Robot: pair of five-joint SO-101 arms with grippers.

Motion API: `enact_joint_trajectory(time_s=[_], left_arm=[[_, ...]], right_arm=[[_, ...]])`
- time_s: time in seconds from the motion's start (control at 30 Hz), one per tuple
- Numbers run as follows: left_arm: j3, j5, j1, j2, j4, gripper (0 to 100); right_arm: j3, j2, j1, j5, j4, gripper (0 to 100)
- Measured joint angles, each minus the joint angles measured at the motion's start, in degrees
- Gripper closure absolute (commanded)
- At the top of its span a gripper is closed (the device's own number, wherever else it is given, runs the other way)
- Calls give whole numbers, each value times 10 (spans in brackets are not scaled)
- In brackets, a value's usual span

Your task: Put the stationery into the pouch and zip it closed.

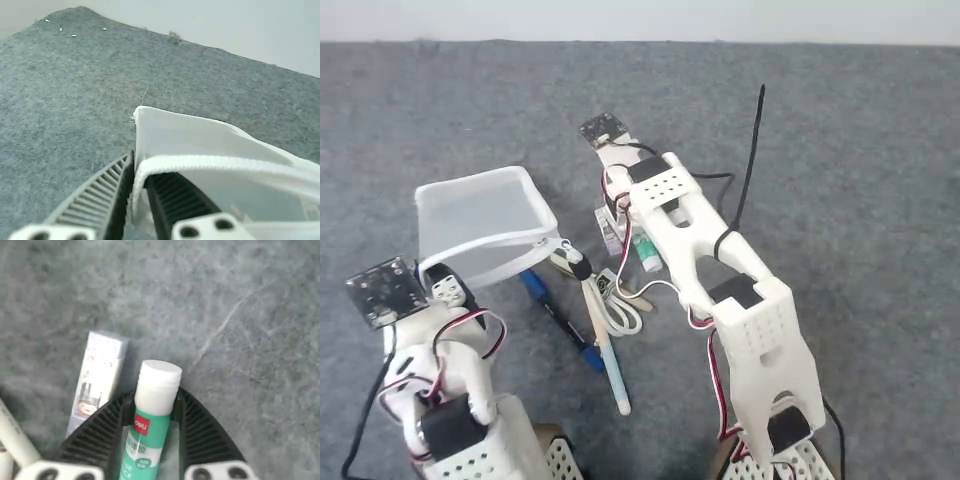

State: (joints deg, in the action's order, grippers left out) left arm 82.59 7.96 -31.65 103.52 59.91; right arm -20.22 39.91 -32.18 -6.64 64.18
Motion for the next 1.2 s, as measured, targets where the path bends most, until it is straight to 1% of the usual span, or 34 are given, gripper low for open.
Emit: enact_joint_trajectory(time_s=[0.27, 0.47, 0.57, 0.8, 0.93, 1.2], left_arm=[[0, 0, 0, 0, 0, 991], [0, 0, 0, 0, 0, 991], [0, -8, 11, 0, 2, 991], [-49, -12, 42, 0, 49, 991], [-70, -28, 80, 0, 73, 991], [-113, -39, 89, 0, 75, 991]], right_arm=[[0, -16, -1, -3, 66, 992], [0, -53, -1, -3, 118, 992], [0, -79, -1, -3, 139, 991], [0, -148, -2, -3, 181, 991], [34, -193, -2, -3, 174, 991], [194, -348, -24, -3, 96, 991]])
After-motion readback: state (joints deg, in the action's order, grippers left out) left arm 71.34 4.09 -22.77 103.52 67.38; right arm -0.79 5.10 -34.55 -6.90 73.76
